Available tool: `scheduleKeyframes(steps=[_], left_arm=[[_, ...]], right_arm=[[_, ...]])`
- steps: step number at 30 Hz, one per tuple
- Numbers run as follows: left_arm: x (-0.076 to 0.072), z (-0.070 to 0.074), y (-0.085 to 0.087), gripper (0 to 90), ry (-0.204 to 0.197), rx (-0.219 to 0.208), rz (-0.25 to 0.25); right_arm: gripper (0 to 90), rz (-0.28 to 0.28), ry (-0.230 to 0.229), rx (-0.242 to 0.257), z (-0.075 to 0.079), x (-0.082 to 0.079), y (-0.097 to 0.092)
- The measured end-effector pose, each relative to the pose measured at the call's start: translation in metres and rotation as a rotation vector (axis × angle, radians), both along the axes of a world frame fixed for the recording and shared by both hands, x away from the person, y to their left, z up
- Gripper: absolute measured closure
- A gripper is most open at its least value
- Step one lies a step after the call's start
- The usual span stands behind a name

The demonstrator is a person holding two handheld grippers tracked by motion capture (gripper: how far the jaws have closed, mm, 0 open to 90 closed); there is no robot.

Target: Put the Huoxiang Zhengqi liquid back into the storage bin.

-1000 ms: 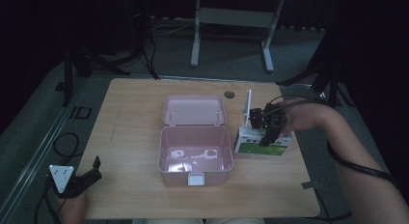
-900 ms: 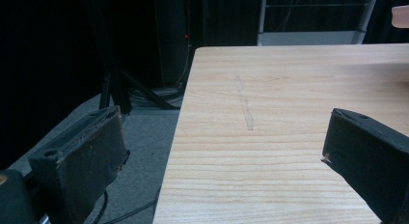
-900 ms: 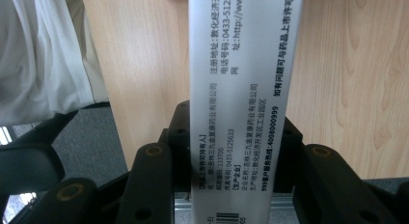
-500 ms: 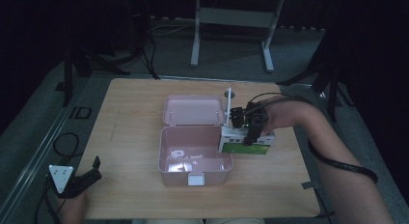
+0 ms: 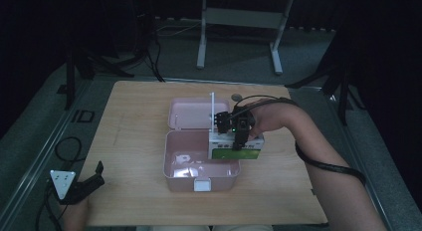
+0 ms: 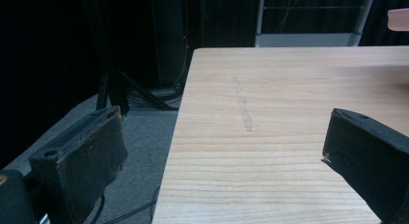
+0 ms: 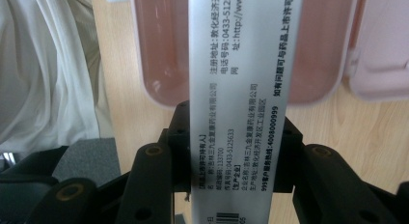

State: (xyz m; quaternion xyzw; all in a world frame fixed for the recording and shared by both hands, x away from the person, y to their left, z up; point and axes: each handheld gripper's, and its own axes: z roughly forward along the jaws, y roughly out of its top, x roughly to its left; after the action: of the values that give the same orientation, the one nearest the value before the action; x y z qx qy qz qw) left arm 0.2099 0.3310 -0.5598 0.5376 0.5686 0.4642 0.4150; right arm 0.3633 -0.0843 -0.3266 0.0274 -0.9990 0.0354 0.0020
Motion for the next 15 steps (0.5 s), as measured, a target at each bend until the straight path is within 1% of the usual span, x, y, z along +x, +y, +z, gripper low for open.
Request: scheduleKeyframes(steps=[4,7,15], left_arm=[[0.000,0.000,0.000,1.6,0.001,0.000,0.000],[0.000,0.000,0.000,1.6,-0.003,-0.005,0.000],[0.000,0.000,0.001,1.6,-0.004,-0.007,-0.002]], right_arm=[[62.7,-0.001,0.009,0.006,-0.001,-0.001,0.013],[62.7,0.021,0.010,0.007,-0.004,-0.003,0.025],[62.7,0.046,0.015,-0.006,-0.013,-0.007,0.050]])
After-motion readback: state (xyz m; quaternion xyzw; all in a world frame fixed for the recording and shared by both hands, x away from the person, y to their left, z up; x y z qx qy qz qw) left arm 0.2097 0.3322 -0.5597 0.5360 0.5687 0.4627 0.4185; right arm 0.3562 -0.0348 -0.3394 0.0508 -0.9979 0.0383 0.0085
